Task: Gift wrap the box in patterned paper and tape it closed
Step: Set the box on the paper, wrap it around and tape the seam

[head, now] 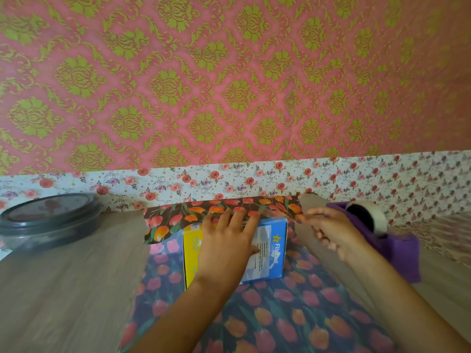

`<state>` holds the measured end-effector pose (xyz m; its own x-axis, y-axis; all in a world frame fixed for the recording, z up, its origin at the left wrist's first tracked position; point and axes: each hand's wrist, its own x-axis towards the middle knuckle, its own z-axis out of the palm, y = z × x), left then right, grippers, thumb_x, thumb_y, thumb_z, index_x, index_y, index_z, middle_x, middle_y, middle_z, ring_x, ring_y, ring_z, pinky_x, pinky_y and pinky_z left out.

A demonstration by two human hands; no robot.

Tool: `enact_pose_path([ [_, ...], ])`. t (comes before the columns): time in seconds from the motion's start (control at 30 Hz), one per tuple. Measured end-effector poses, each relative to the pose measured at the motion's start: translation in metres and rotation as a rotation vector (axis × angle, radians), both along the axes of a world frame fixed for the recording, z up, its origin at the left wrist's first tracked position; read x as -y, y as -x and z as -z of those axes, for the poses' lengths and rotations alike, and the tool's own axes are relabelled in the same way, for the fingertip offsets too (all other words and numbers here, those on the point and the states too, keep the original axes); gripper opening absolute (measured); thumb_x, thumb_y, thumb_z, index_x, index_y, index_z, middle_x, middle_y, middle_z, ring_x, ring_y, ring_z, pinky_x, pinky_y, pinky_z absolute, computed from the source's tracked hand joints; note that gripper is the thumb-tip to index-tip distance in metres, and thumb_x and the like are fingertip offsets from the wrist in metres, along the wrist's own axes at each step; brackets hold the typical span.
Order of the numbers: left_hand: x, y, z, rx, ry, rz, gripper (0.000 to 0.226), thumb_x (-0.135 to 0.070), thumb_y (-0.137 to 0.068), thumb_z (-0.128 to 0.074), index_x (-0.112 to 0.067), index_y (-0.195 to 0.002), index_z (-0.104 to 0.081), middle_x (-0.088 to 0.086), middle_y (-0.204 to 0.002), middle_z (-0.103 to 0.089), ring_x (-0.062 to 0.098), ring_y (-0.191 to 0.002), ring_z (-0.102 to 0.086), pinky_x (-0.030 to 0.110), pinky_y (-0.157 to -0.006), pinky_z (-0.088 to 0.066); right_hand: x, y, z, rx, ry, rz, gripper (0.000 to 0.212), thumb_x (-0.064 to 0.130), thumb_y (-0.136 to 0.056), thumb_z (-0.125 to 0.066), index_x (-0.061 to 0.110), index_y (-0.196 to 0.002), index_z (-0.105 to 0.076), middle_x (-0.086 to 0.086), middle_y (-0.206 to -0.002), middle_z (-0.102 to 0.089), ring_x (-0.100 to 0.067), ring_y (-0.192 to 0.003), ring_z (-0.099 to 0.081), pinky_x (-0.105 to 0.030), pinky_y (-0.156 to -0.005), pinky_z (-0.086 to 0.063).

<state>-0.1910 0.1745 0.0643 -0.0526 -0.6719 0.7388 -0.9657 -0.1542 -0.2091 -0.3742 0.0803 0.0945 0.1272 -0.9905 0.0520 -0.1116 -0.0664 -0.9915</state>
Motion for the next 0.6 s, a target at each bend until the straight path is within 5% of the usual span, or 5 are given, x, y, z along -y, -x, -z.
enact_pose_path([
  [0.13,-0.001,0.0,-0.001,-0.005,-0.01,0.003,0.073,-0.054,-0.039,-0.088,-0.022,-0.102,-0.07,0.003,-0.094,-0.07,0.025,-0.085,-0.068,0.047,-0.073,-0.054,-0.017,-0.01,-0.01,-0.157,0.519,-0.114,0.039,0.027,-0.072,-0.077,0.024,-0.108,-0.063,0.011,-0.098,-0.061,0.004,-0.085,-0.055,-0.011,-0.07,-0.043],
  [0.27,-0.002,-0.006,-0.004,0.032,-0.008,0.079,0.072,-0.054,-0.042,-0.087,-0.021,-0.104,-0.071,0.0,-0.095,-0.072,0.022,-0.085,-0.069,0.042,-0.072,-0.054,-0.017,-0.025,-0.001,-0.646,0.782,-0.263,0.068,0.035,-0.056,-0.086,0.025,-0.119,-0.063,0.014,-0.109,-0.053,-0.005,-0.106,-0.051,-0.029,-0.096,-0.043],
  [0.4,-0.012,-0.007,-0.014,0.022,-0.033,0.106,0.097,-0.057,-0.045,-0.086,-0.01,-0.126,-0.06,0.002,-0.106,-0.071,0.019,-0.096,-0.069,0.036,-0.076,-0.056,-0.013,-0.024,0.008,-0.617,0.851,-0.168,0.06,0.034,-0.057,-0.084,0.024,-0.114,-0.067,0.015,-0.101,-0.052,-0.012,-0.101,-0.054,-0.043,-0.09,-0.045],
  [0.47,-0.019,-0.016,-0.018,-0.034,-0.061,0.105,0.092,-0.059,-0.061,-0.077,-0.007,-0.132,-0.053,0.003,-0.119,-0.066,0.017,-0.107,-0.064,0.029,-0.082,-0.054,-0.011,-0.024,0.01,-0.642,0.874,-0.158,0.059,0.038,-0.058,-0.083,0.026,-0.114,-0.067,0.017,-0.098,-0.05,-0.012,-0.1,-0.053,-0.045,-0.087,-0.045],
  [0.6,-0.03,-0.04,-0.011,0.014,-0.001,0.132,0.063,-0.058,-0.055,-0.08,-0.012,-0.098,-0.075,0.003,-0.099,-0.074,0.02,-0.087,-0.072,0.029,-0.066,-0.057,-0.008,-0.026,0.01,-0.603,0.836,-0.177,0.058,0.033,-0.057,-0.085,0.025,-0.112,-0.067,0.019,-0.097,-0.048,-0.015,-0.102,-0.052,-0.047,-0.09,-0.044],
])
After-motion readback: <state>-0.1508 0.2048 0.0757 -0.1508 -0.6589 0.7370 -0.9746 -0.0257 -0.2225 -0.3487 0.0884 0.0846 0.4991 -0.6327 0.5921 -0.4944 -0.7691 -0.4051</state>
